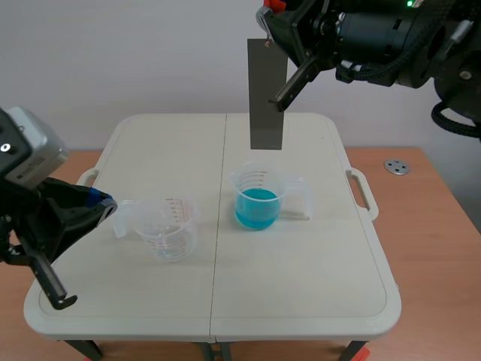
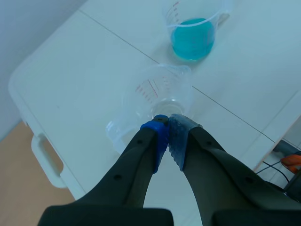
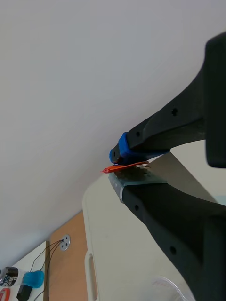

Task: Hold the metal plate by the orange handle, dip it into the blue solution, take it out and point at it, then put the plate back in the beaker on the left.
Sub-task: 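Point at the plate with the left hand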

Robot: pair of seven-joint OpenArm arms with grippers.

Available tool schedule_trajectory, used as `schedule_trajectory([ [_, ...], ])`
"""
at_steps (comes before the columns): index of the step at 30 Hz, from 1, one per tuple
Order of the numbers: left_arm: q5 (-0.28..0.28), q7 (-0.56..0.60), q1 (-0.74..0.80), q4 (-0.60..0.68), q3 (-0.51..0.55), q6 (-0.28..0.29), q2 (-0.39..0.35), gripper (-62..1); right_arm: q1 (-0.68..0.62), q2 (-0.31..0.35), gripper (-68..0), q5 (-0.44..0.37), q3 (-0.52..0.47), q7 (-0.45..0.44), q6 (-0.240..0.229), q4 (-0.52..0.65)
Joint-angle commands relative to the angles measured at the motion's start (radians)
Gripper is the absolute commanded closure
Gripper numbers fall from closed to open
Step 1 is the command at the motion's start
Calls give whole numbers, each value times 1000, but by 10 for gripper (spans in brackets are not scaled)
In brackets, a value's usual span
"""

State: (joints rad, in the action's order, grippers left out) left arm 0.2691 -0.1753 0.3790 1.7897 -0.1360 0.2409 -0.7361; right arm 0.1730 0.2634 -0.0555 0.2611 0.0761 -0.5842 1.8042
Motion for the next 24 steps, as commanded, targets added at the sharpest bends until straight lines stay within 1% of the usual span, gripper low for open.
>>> schedule_trajectory([
  [1,7,4,-64,-23,-33,2,14,-18,29,11,-13,-15,-6,-15,7,21],
  [3,7,-2,-154,-62,-91,6,31,-18,33,17,-13,-20,-6,-14,7,20],
  [7,7,-3,-324,-155,-192,41,85,-18,45,31,-13,-34,-6,-12,7,10],
  [12,7,-5,-493,-274,-283,47,157,-18,46,36,-13,-56,-5,-12,7,1],
  [14,7,-9,-547,-318,-307,48,180,-18,46,36,-13,-66,-5,-12,7,0],
  [18,7,-10,-630,-396,-335,107,218,-18,46,36,-13,-67,-5,-12,7,0],
  [24,7,-9,-715,-496,-367,156,267,-18,46,36,-13,-69,-5,-13,7,-6],
])
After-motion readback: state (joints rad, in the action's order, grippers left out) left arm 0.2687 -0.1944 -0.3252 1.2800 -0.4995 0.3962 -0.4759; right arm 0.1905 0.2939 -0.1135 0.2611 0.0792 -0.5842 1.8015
